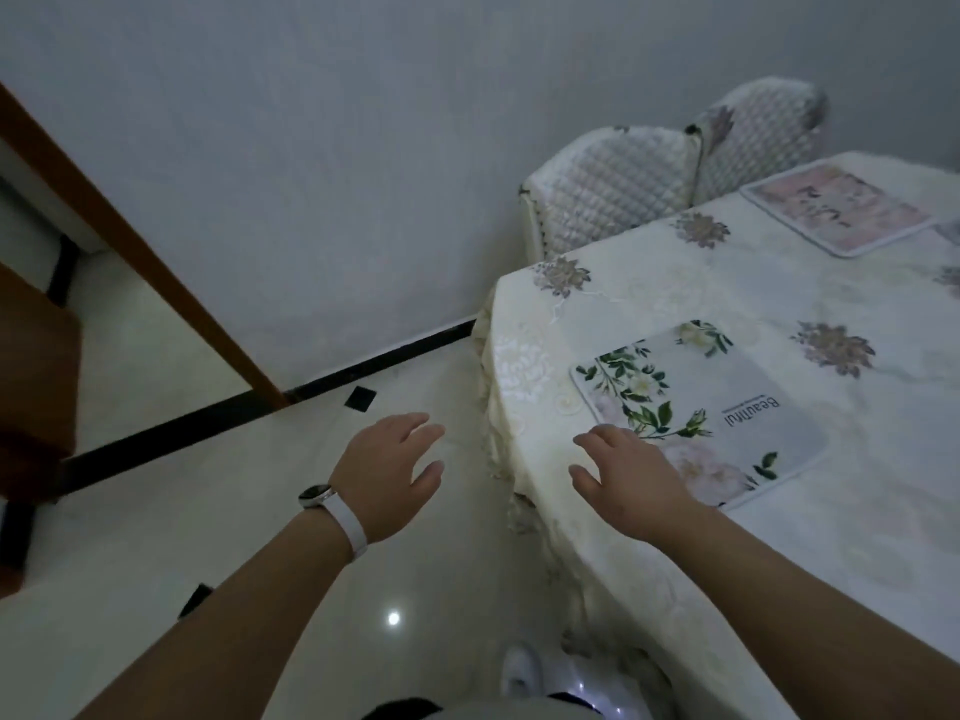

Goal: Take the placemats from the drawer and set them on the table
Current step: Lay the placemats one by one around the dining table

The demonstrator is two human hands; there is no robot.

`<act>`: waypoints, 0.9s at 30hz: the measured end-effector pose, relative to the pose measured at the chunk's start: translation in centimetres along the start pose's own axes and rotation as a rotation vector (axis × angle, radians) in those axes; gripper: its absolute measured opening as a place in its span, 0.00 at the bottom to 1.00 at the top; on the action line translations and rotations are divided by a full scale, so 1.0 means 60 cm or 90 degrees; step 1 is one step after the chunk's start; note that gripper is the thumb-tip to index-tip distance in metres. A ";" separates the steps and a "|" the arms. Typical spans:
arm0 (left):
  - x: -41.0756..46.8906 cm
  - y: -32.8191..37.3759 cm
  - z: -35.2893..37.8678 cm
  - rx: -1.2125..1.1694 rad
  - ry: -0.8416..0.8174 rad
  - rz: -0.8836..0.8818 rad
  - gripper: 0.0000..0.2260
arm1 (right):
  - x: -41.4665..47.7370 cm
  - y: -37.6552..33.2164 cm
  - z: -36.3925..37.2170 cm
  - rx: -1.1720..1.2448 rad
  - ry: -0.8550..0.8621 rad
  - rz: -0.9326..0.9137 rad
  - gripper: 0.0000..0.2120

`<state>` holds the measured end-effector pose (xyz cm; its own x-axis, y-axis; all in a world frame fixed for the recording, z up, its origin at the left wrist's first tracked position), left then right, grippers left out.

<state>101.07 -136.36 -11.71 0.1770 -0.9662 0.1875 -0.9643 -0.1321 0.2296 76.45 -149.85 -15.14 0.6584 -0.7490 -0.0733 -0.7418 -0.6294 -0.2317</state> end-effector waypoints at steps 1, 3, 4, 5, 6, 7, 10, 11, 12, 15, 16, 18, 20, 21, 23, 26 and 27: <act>0.026 0.004 0.007 -0.008 -0.006 0.025 0.21 | 0.001 0.014 -0.002 -0.001 0.002 0.024 0.23; 0.076 0.010 0.022 -0.026 -0.020 0.074 0.21 | 0.004 0.041 -0.006 0.002 0.010 0.074 0.23; 0.100 0.013 0.032 -0.038 -0.026 0.101 0.20 | 0.004 0.053 -0.005 0.004 0.014 0.099 0.23; 0.123 0.016 0.041 -0.051 -0.032 0.127 0.20 | 0.004 0.063 -0.003 0.006 0.017 0.122 0.23; 0.145 0.018 0.053 -0.063 -0.040 0.151 0.20 | 0.005 0.072 -0.001 0.007 0.019 0.145 0.23; 0.167 0.018 0.065 -0.074 -0.052 0.171 0.20 | 0.006 0.081 0.001 0.009 0.021 0.170 0.23; 0.237 0.017 0.104 -0.099 -0.101 0.221 0.22 | 0.020 0.103 0.005 0.009 0.031 0.253 0.23; 0.260 0.015 0.116 -0.109 -0.116 0.237 0.22 | 0.027 0.109 0.005 0.007 0.035 0.279 0.22; 0.283 0.014 0.128 -0.121 -0.132 0.256 0.22 | 0.034 0.113 0.006 0.006 0.035 0.307 0.22; 0.348 0.009 0.157 -0.151 -0.169 0.324 0.22 | 0.051 0.110 0.014 0.017 0.036 0.399 0.22; 0.369 0.007 0.165 -0.156 -0.182 0.344 0.23 | 0.058 0.106 0.018 0.019 0.036 0.428 0.22; 0.410 0.000 0.181 -0.165 -0.213 0.385 0.24 | 0.075 0.096 0.024 0.021 0.039 0.479 0.22; 0.446 -0.007 0.197 -0.171 -0.252 0.414 0.26 | 0.089 0.084 0.026 0.034 0.041 0.540 0.22; 0.461 -0.009 0.203 -0.172 -0.271 0.426 0.28 | 0.092 0.076 0.027 0.043 0.047 0.571 0.22; 0.487 -0.009 0.216 -0.167 -0.295 0.457 0.30 | 0.090 0.060 0.028 0.046 0.069 0.619 0.22; 0.520 0.005 0.239 -0.156 -0.327 0.522 0.33 | 0.073 0.037 0.030 0.050 0.071 0.692 0.21; 0.526 0.013 0.247 -0.152 -0.336 0.545 0.33 | 0.062 0.030 0.032 0.054 0.063 0.718 0.22</act>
<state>102.98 -170.27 -19.76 -0.7143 -0.6978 -0.0534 -0.6527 0.6366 0.4107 77.82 -153.39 -17.70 -0.3959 -0.8950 -0.2056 -0.8915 0.4283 -0.1475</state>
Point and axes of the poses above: each hand's wrist, its own x-axis towards the middle knuckle, its own z-axis out of the palm, y = z × x, the point moved 4 cm from there along x, towards the middle knuckle, and after that the axes turned 7 degrees about y, right-handed, at the moved point
